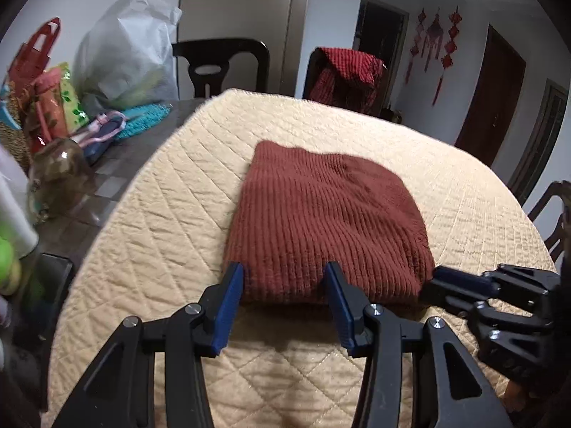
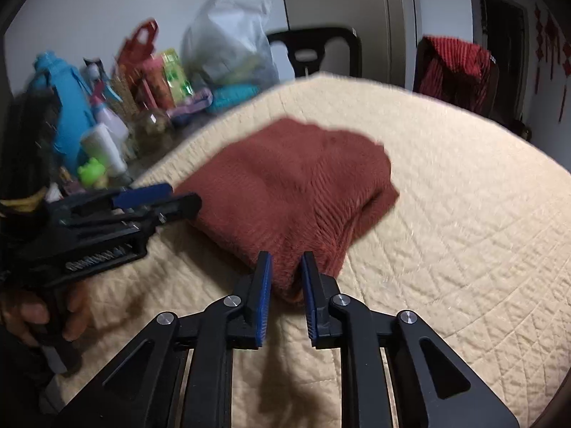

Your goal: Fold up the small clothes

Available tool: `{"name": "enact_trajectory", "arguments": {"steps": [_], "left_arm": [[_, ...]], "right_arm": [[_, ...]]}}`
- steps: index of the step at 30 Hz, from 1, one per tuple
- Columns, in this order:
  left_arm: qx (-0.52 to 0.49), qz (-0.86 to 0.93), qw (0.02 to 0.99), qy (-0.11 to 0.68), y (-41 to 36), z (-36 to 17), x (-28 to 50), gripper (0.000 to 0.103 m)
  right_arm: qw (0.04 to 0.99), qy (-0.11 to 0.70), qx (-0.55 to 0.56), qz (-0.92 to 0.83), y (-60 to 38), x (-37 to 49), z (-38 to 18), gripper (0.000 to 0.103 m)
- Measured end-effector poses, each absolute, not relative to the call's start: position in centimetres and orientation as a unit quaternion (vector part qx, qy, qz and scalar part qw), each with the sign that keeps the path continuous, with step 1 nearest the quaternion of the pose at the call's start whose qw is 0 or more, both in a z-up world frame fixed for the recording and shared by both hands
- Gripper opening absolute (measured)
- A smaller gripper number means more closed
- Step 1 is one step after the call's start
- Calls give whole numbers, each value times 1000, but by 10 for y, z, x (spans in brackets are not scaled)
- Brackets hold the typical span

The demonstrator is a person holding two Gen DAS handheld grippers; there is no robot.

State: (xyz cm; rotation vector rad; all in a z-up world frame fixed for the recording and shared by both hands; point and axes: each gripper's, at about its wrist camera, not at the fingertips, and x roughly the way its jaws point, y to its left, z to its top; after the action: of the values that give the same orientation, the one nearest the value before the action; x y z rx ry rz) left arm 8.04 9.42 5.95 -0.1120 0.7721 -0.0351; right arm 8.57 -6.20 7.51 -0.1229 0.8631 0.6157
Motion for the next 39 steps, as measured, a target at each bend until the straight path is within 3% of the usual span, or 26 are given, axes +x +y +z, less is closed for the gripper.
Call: {"name": "enact_trajectory", "arguments": {"steps": [10,19,39], "left_arm": [[-41,-23,921,386,90,49,81,50],[-36,-20,922,385,88,48,81,50],[-48,-26,918,393,93,45,77,54]], "right_arm": [[872,395,-30,287,-72,102,97,16],[867,410,-22,282,-59,156,74,16],[871,401,-58,278,-71,103,82,17]]}}
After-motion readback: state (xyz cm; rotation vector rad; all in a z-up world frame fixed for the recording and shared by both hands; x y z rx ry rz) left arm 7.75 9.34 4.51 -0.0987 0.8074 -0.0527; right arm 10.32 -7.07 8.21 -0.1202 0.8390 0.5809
